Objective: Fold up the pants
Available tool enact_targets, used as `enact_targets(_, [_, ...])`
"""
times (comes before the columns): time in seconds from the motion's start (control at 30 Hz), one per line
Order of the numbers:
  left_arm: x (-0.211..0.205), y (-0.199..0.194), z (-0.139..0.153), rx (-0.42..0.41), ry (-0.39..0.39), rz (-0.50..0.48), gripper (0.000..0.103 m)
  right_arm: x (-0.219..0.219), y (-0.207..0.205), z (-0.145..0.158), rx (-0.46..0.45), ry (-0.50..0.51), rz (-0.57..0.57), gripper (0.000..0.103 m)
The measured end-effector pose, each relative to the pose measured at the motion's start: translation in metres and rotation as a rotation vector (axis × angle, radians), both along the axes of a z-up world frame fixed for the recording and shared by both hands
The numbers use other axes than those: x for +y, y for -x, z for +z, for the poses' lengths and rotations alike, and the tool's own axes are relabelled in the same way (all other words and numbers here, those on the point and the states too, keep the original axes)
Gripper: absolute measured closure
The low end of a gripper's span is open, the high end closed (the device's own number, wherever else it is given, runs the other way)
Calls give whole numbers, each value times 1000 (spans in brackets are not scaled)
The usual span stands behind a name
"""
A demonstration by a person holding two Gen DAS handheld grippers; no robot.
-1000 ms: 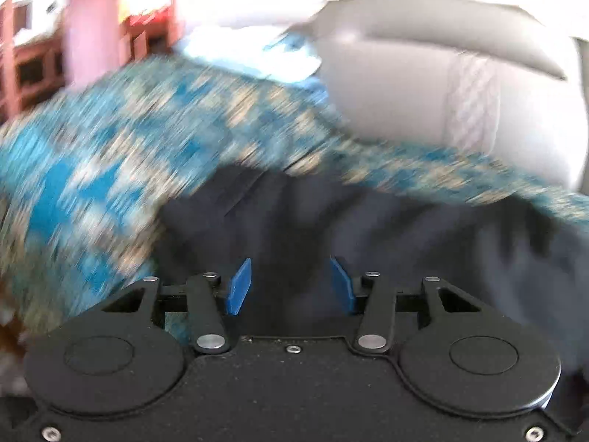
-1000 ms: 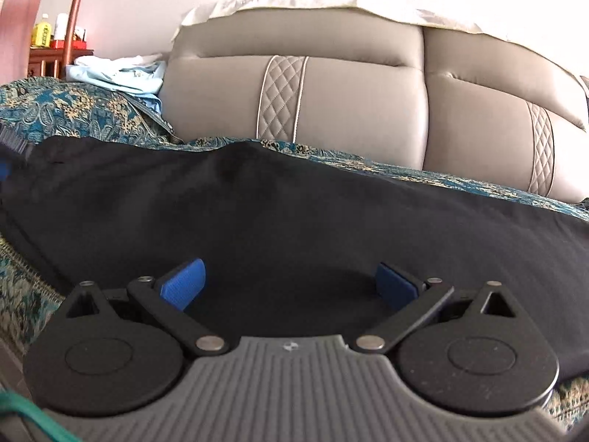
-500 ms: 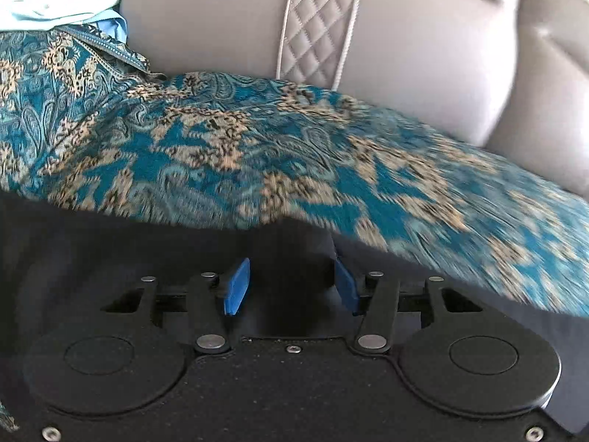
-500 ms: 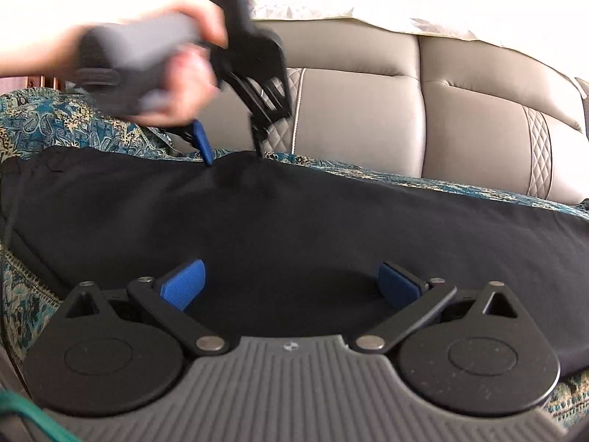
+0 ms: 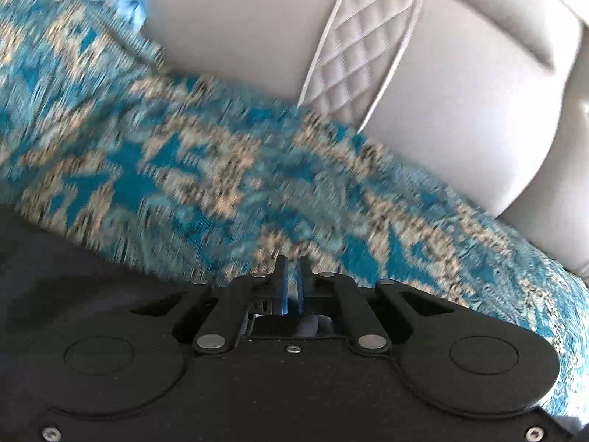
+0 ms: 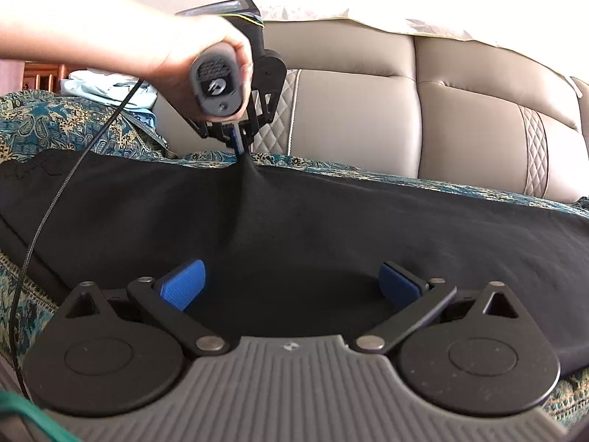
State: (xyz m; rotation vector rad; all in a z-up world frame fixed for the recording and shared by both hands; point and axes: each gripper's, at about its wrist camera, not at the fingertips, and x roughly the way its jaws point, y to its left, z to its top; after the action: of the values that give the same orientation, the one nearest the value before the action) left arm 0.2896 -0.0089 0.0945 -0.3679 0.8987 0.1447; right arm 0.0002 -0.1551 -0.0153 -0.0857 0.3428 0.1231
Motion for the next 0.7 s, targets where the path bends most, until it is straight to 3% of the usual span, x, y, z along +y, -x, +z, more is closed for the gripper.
enact_targets(0.1, [-4, 9, 14, -54, -50, -69, 86, 0, 0, 0, -1, 0, 1, 0])
enact_targets(0.27, [-25, 57, 25, -142, -242, -395, 86, -1, 1, 1, -4, -1, 1, 0])
enact_targets(0.4, [-33, 90, 5, -111, -317, -562, 86, -1, 1, 1, -5, -2, 1, 0])
enact_targets(0.5, [-40, 89, -19, -103, -397, -563, 87, -1, 2, 0, -8, -2, 1, 0])
enact_targets(0.6, [-35, 73, -28, -163, -344, -473, 87, -1, 2, 0, -10, 0, 1, 0])
enact_targets(0.7, [-29, 46, -34, -160, -320, -358, 90, 0, 3, 0, -13, 1, -1, 0])
